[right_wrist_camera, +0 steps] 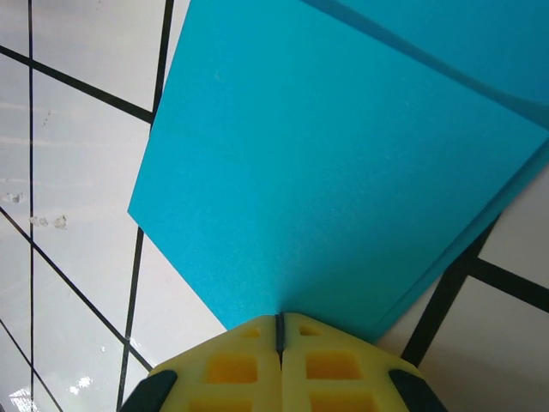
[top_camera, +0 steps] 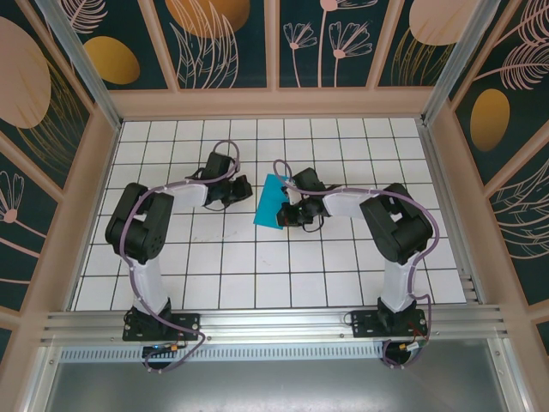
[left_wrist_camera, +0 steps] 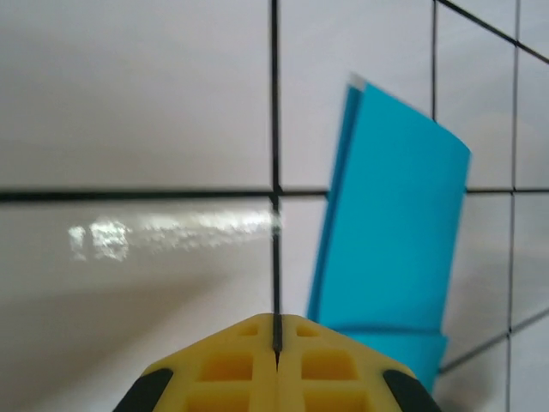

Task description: Fold a paper plane with a square sheet of paper (pick it up from the middle)

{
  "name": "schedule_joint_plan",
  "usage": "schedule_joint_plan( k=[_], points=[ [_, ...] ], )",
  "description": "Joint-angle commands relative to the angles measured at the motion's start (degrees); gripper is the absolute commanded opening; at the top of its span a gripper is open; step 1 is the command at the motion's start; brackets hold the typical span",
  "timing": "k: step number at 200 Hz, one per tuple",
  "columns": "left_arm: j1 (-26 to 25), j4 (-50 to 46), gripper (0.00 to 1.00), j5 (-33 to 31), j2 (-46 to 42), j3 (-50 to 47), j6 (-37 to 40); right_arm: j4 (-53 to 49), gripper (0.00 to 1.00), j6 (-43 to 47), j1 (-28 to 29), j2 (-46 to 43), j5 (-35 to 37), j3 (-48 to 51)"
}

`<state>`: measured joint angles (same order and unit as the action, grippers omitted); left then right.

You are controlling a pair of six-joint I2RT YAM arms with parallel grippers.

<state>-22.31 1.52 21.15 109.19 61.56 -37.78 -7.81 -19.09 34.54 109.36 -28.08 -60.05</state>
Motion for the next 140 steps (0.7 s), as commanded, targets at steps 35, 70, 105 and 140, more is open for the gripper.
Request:
schedule_joint_plan(
  k=[35,70,105,140],
  points=[
    [-2.8,8.6,0.08,1.7,-4.1,-5.4,-6.8,3.5,0.22,-8.5,-1.8,-8.2,0.7,-1.0],
    [-3.3,15.5,0.13,1.9,-6.1,-10.3,-12.2,6.2,0.36,-10.4,-5.0,-9.5,5.2,-0.1],
    [-4.9,17.3,0.18,3.7,-5.9,-11.3,-14.1,5.0,0.42,-7.5,-6.8,-5.7,4.2,-1.8],
    [-6.0,17.1,0.17,5.3,-4.3,-10.9,-14.4,4.6,0.42,-5.2,-6.9,-1.4,-1.0,-4.0]
  ],
)
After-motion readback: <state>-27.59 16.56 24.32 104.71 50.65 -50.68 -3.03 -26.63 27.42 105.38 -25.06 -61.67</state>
